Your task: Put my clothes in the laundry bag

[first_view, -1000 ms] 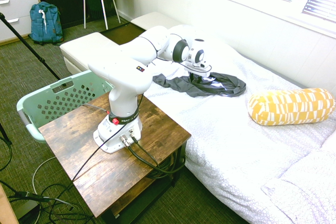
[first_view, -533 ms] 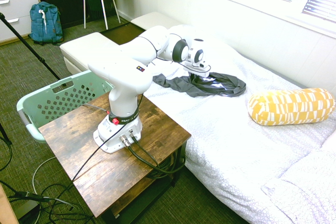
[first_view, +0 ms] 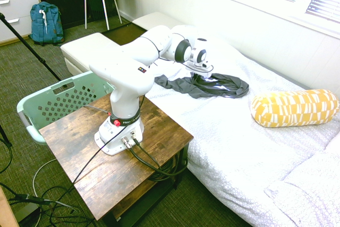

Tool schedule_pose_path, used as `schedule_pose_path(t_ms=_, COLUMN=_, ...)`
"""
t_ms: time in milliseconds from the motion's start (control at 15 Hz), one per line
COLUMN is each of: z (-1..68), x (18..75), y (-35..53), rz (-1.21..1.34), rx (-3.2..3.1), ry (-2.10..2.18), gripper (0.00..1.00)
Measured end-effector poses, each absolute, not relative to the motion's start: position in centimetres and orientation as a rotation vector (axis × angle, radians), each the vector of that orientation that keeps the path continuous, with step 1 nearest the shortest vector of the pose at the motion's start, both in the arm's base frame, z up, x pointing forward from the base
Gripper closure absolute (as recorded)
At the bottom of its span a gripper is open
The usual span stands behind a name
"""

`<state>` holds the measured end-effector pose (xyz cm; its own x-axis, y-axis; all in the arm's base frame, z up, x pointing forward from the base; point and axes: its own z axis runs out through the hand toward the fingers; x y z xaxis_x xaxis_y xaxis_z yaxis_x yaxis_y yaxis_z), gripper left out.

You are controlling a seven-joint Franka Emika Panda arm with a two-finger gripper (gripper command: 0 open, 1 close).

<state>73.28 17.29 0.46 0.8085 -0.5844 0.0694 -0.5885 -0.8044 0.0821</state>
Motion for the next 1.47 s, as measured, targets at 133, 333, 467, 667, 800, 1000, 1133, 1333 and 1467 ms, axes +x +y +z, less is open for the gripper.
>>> schedule_pose_path(t_ms=133, z=6.1, x=74.0, y=19.5, rz=0.121, rx=2.902, ry=-0.911, gripper=1.0)
schedule_pose_path(t_ms=333, z=13.2, x=73.8, y=21.5, rz=0.178, rx=2.906, ry=-0.892, gripper=1.0)
schedule_pose_path(t_ms=467, z=17.4, x=73.0, y=23.1, rz=0.197, rx=2.933, ry=-0.868, gripper=1.0)
schedule_pose_path(t_ms=667, z=23.7, x=70.4, y=26.7, rz=0.216, rx=2.977, ry=-0.779, gripper=1.0)
schedule_pose_path(t_ms=800, z=28.0, x=67.8, y=29.6, rz=0.248, rx=3.004, ry=-0.693, gripper=1.0)
schedule_pose_path(t_ms=1000, z=33.8, x=61.7, y=34.9, rz=0.262, rx=3.035, ry=-0.549, gripper=1.0)
schedule_pose_path(t_ms=1133, z=37.1, x=55.9, y=38.8, rz=0.254, rx=3.041, ry=-0.45, gripper=1.0)
schedule_pose_path(t_ms=1333, z=40.4, x=44.4, y=44.4, rz=0.233, rx=3.02, ry=-0.293, gripper=1.0)
schedule_pose_path(t_ms=1467, z=40.9, x=34.8, y=47.5, rz=0.228, rx=2.985, ry=-0.218, gripper=1.0)
